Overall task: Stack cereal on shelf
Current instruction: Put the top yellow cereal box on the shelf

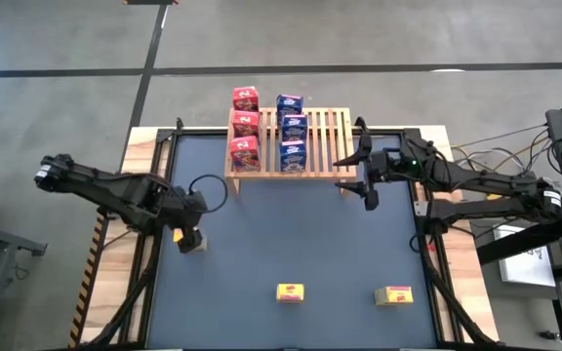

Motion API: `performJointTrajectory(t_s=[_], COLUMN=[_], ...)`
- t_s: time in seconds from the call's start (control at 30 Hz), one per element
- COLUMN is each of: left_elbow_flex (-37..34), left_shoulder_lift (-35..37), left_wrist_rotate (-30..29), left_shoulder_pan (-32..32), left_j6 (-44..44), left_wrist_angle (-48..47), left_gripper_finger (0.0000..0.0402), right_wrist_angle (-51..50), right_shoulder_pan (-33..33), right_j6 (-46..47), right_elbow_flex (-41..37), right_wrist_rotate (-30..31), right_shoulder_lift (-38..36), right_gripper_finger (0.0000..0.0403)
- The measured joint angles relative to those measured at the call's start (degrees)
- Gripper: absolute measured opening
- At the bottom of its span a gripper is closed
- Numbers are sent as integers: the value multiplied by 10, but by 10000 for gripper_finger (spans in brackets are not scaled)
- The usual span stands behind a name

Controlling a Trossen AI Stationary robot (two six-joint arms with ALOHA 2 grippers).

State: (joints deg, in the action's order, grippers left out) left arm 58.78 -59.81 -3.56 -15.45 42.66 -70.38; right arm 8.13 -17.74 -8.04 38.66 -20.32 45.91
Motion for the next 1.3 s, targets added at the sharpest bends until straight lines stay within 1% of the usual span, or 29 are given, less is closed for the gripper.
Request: performJointTrajectory(t_s=[0.07,0.17,0.33,0.4,0.7,0.87,1.0,1.1,1.3], left_elbow_flex=[-4,-6,-16,-23,-65,-107,-144,-162,-172], left_shoulder_lift=[0,0,0,0,0,0,3,5,14], left_wrist_rotate=[12,13,12,11,-10,-10,-6,-2,-2], left_shoulder_pan=[-12,-33,-60,-68,-86,-90,-90,-90,-90], left_j6=[2,-12,-9,-10,-36,-51,-45,-44,-44], left_wrist_angle=[-2,-11,-78,-92,-90,-60,2,31,44], left_gripper_finger=[334,334,334,334,334,334,334,332,307], right_wrist_angle=[0,3,3,3,7,12,17,27,47], right_shoulder_pan=[0,0,0,0,0,0,0,0,0], right_j6=[-1,-4,-7,-8,-17,-17,-17,-14,-8], right_elbow_flex=[-3,-4,-5,-5,-5,-5,-5,-5,-6], right_wrist_rotate=[0,0,0,0,0,0,0,0,-2], right_shoulder_lift=[0,3,10,12,15,30,47,58,64], right_gripper_finger=[247,247,247,247,247,247,247,247,247])
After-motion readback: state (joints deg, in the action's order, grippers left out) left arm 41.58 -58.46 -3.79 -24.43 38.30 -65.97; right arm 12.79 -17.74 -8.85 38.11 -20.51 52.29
